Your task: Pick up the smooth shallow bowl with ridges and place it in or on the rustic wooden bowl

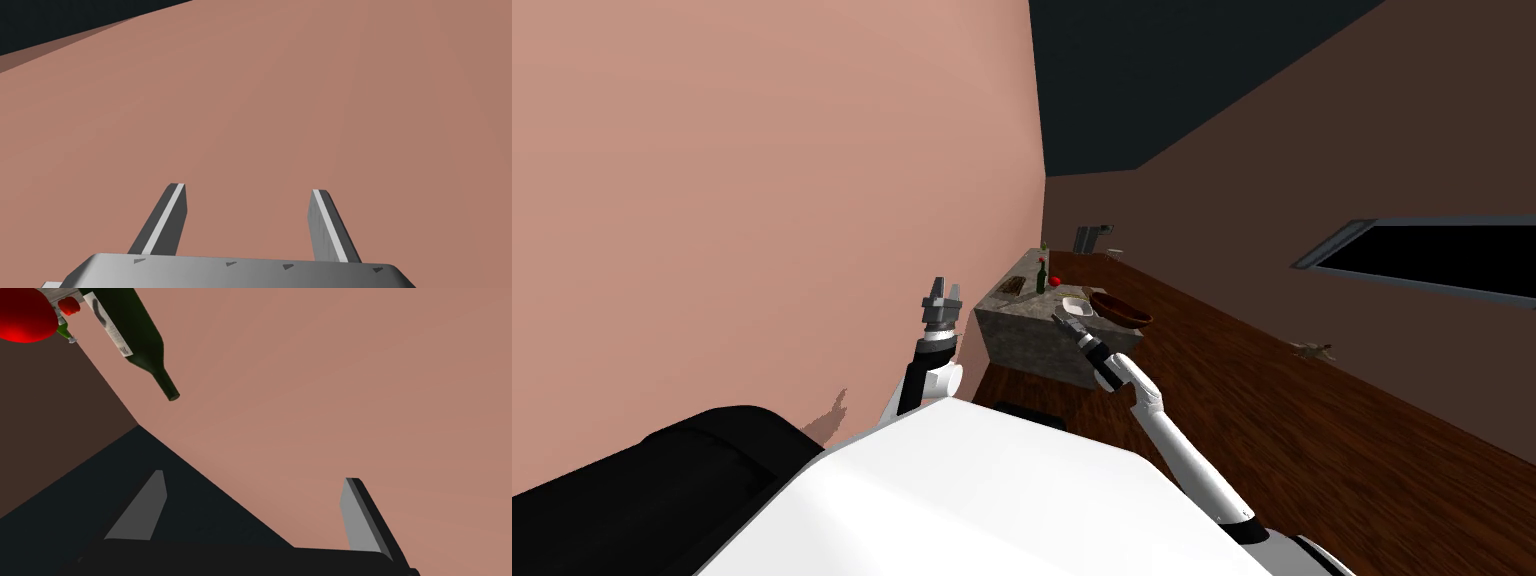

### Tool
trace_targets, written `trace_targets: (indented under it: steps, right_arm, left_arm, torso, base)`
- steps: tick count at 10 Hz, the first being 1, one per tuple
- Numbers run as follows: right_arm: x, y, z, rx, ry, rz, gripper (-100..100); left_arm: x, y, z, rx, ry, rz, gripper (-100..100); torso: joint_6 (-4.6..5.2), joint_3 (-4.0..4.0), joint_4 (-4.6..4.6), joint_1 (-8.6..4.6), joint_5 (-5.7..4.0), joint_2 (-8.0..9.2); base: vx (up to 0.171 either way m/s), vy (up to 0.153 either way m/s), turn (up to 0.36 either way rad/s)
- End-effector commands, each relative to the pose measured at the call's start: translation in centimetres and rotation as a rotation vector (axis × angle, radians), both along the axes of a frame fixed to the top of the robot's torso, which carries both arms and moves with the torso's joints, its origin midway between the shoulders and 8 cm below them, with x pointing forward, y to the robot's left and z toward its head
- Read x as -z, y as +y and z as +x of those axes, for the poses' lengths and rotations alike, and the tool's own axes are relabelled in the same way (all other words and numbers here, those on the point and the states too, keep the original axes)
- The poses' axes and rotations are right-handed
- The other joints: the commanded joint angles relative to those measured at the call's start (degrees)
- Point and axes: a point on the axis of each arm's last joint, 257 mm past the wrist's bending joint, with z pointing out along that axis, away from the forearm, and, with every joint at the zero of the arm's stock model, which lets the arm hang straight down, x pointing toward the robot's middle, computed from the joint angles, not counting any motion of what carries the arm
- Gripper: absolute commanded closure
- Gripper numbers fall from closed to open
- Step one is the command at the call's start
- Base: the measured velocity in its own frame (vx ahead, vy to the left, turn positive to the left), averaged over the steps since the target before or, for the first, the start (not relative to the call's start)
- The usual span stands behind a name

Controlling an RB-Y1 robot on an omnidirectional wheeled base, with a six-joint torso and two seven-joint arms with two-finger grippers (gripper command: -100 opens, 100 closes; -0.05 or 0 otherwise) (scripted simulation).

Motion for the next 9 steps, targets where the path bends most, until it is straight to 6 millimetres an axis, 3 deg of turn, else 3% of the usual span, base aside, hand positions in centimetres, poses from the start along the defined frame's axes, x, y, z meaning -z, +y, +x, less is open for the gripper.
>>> trace_targets:
  steps: [1,6,7,9]
  right_arm:
    - [1.4,-0.3,0.8,-0.011,-0.011,-0.106,-100]
    - [5.3,-2.5,2.8,-0.01,-0.02,-0.345,-100]
    - [6.6,-4.1,3.7,-0.005,-0.017,-0.432,-100]
    - [7.1,-5.1,4.4,-0.013,-0.04,-0.535,-100]
  left_arm:
    - [0.0,0.0,0.0,0.0,0.0,0.0,0]
    - [0.0,0.0,0.0,0.0,0.0,0.0,0]
    - [0.0,0.0,0.0,0.0,0.0,0.0,0]
    - [0.0,0.0,0.0,0.0,0.0,0.0,0]
  torso:
    - [0.0,0.0,0.0,0.0,0.0,0.0]
    - [-0.02,-0.03,-0.01,-0.01,0.0,-0.05]
    - [0.01,-0.05,-0.02,-0.03,-0.01,-0.08]
    - [0.01,-0.06,-0.02,-0.03,-0.01,-0.1]
  base:
    - [-0.068,0.04,0.133]
    - [-0.055,0.029,0.097]
    - [-0.047,0.035,0.14]
    - [-0.04,0.03,0.113]
